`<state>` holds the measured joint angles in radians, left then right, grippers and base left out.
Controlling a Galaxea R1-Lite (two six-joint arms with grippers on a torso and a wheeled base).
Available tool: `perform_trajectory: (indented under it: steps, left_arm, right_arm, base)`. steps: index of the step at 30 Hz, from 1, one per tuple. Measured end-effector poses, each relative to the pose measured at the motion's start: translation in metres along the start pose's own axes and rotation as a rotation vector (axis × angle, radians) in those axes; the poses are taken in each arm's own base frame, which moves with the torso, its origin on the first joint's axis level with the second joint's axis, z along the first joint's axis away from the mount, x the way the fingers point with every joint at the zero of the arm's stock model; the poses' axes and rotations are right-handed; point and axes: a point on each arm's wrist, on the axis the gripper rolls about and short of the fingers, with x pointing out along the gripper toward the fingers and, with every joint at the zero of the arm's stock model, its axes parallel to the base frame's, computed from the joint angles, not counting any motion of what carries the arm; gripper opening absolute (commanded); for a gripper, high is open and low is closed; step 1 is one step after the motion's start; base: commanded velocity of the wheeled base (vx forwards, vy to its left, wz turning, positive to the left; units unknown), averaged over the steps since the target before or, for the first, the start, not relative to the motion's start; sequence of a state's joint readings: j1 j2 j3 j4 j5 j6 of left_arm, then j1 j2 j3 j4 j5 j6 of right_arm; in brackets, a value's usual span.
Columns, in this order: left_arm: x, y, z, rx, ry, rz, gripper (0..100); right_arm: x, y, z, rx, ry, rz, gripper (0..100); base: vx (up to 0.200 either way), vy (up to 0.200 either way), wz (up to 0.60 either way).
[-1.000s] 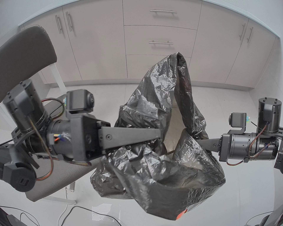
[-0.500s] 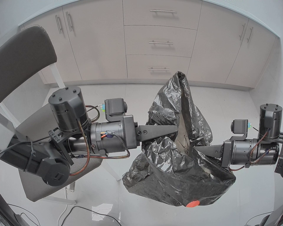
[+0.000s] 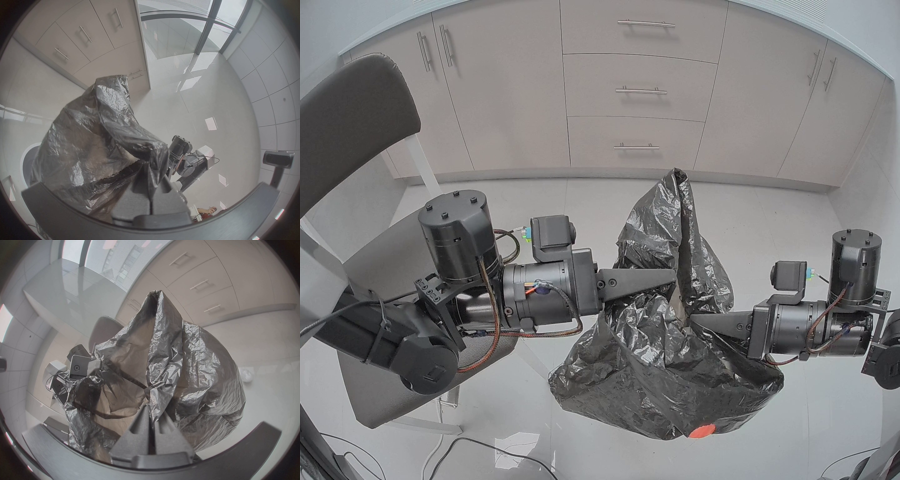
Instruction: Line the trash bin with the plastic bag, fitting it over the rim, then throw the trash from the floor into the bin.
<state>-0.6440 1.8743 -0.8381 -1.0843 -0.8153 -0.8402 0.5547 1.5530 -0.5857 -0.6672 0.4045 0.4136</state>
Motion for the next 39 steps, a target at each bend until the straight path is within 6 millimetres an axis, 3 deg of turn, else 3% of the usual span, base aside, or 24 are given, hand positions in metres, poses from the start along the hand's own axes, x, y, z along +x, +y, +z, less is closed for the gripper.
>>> perform_trajectory:
  steps: [6,18,26,39]
  left_arm:
    - [-0.006,-0.005,0.005,0.015,-0.020,0.001,0]
    - [-0.021,-0.008,0.012,0.029,-0.057,0.022,0]
    - [-0.018,0.001,0.009,0.047,-0.068,0.008,0]
    - [-0.008,0.033,-0.007,0.003,-0.041,0.036,0]
  right_arm:
    - [0.023,-0.001,-0.004,-0.047,-0.081,0.070,0]
    - [0.061,-0.016,-0.037,-0.013,0.040,0.063,0]
    - [0.060,-0.029,-0.043,-0.007,0.026,0.035,0]
    - [0.048,-0.048,-0.050,0.002,-0.013,-0.129,0]
  base:
    - [0.000,0.000,0.00]
    - [0.000,0.000,0.00]
    - [0.000,0.000,0.00]
    - [0.000,0.000,0.00]
